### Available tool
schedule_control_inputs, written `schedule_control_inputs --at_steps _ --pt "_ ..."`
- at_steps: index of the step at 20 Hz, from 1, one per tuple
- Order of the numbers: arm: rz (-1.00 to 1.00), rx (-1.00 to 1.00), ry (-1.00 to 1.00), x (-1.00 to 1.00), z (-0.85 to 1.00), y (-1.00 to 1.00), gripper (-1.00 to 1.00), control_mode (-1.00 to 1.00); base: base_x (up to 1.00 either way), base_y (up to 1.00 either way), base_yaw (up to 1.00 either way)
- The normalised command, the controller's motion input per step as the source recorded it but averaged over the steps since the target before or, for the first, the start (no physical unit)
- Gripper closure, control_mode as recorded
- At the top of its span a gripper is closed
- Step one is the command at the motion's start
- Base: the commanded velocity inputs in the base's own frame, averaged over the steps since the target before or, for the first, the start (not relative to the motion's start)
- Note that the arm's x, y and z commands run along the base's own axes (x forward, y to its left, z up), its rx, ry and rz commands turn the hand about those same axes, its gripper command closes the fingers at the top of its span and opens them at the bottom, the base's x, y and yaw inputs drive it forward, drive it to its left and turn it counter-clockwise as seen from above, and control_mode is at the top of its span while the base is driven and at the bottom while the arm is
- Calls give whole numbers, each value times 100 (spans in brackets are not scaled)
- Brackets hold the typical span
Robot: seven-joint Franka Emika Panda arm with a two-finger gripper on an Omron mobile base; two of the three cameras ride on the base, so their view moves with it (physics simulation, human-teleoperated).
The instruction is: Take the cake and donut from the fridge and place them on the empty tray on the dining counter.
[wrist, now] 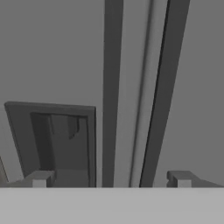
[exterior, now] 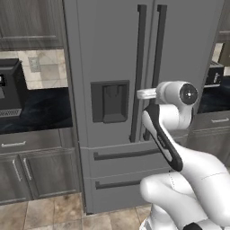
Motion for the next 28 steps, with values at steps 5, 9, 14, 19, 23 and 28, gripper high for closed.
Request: schedule_control_inputs --at_steps 5,9,14,19,23,28 --pt "0 0 -1 60 0 0 -100 -100 0 0 0" --pt "0 0 0 53 0 0 -100 -100 0 0 0" --pt "0 0 0 33 0 0 -100 -100 0 0 0" --pt "0 0 -1 23 -1 0 -100 -100 0 0 0" --pt "0 0 -2 20 0 0 -100 -100 0 0 0" --pt "0 0 -3 27 0 2 -100 -100 0 0 0"
